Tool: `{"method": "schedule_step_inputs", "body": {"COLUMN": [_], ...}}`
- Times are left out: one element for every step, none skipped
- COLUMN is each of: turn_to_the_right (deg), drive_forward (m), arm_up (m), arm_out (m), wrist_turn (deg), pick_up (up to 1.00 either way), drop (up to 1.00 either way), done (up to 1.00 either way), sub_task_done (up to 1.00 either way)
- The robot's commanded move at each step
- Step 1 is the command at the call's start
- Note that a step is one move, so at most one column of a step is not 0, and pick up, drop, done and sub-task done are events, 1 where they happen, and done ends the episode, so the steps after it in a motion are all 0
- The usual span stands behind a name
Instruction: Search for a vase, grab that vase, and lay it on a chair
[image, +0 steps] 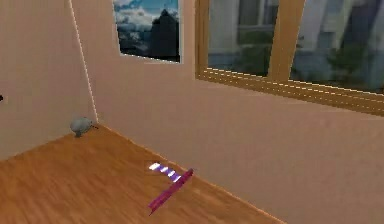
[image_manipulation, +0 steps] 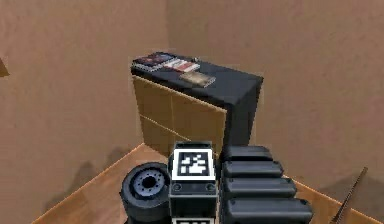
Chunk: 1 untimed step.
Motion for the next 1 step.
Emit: {"method": "schedule_step_inputs", "body": {"turn_to_the_right": [-45.0], "drive_forward": [0.0], "arm_up": [0.0], "arm_out": [0.0], "wrist_turn": [0.0], "pick_up": [0.0], "drop": [0.0], "done": [0.0], "sub_task_done": [0.0]}}
